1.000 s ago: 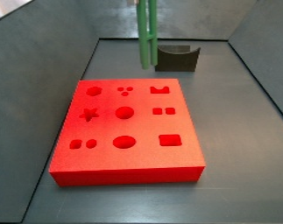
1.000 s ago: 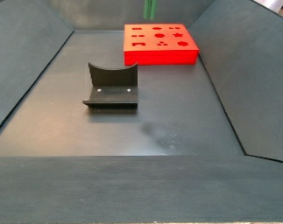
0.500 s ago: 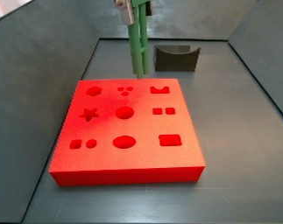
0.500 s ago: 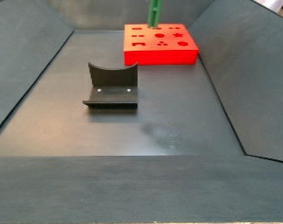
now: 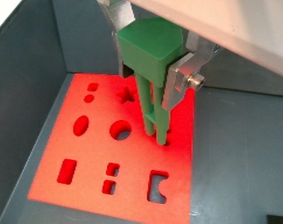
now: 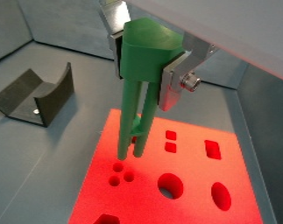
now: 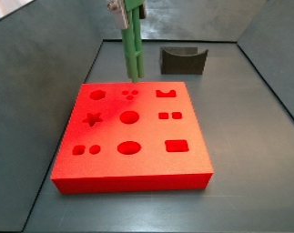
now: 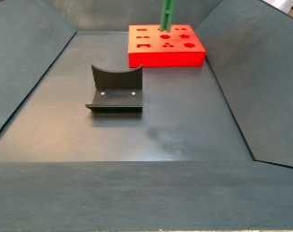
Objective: Pick up the 3 prong object. Move up. Place the 3 prong object on the fixture. Regrasp the 3 prong object. Move to above the board. Insert the 3 prong object.
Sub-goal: Insert the 3 prong object.
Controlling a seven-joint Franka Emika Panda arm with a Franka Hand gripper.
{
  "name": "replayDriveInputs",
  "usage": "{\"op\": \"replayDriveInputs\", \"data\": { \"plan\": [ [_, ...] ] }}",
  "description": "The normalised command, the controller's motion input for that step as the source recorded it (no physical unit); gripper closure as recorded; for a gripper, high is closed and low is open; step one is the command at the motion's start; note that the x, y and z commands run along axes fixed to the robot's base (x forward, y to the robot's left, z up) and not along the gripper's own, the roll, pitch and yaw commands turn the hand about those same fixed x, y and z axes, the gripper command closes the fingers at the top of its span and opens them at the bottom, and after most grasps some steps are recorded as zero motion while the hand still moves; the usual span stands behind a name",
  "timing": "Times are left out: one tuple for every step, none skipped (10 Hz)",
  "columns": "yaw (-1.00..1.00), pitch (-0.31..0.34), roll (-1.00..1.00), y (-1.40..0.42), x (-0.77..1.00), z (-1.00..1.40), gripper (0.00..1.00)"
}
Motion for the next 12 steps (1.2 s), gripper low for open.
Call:
{"op": "replayDriveInputs", "data": {
  "plan": [
    [0.48,-0.011,0.05,0.07,-0.14,-0.1,1.0],
    [1.0,-0.043,0.03,0.0,-0.04,-0.29,1.0],
    [1.0,-0.049,0.0,0.0,-0.01,-0.31,1.0],
    [0.93,-0.04,0.03,-0.03,0.0,-0.21,1.0],
    [0.21,-0.014,0.04,-0.1,0.0,-0.04,1.0],
    [0.12,0.0,0.07,-0.08,0.02,-0.02,1.0],
    [0.76,0.054,0.24,0.0,0.29,-0.25,1.0],
    [0.81,0.02,0.27,0.0,0.13,-0.4,1.0],
    [0.17,0.0,0.08,0.0,0.03,-0.11,1.0],
    [0.06,0.0,0.08,-0.01,0.05,-0.06,1.0],
    [0.15,0.0,0.19,-0.05,0.09,-0.25,1.0],
    [0.55,-0.06,0.28,0.0,0.19,-0.49,1.0]
  ]
}}
